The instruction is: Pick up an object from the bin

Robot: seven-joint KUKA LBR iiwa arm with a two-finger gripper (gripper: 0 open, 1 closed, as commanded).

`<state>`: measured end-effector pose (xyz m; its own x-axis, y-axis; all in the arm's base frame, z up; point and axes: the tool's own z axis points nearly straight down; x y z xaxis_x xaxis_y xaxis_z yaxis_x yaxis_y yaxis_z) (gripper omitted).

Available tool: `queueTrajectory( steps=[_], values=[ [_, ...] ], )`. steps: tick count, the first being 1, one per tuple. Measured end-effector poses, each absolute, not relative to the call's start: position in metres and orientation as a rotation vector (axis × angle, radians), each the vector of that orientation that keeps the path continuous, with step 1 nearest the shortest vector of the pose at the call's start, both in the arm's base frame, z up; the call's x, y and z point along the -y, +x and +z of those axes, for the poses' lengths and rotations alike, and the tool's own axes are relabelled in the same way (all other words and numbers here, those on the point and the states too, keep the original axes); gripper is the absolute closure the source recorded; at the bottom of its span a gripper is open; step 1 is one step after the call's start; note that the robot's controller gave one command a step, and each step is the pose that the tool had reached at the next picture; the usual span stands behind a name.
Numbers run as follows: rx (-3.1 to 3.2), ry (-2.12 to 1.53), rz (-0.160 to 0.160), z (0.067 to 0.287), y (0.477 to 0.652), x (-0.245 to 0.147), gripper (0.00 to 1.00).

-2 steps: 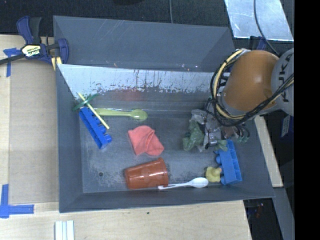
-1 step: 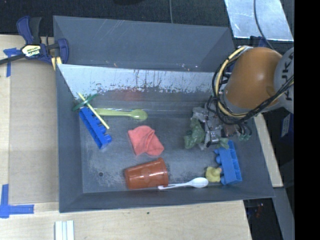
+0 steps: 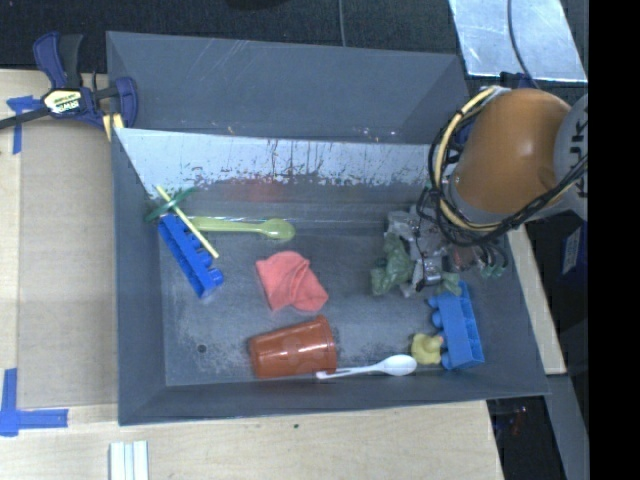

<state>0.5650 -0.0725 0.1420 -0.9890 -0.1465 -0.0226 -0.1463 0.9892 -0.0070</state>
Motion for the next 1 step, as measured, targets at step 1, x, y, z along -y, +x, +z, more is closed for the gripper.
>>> queueTrajectory(
  steps=[1],
  values=[
    [-3.111, -0.229, -0.008, 0.1585, 0.5646, 0.0726, 1.00]
  ],
)
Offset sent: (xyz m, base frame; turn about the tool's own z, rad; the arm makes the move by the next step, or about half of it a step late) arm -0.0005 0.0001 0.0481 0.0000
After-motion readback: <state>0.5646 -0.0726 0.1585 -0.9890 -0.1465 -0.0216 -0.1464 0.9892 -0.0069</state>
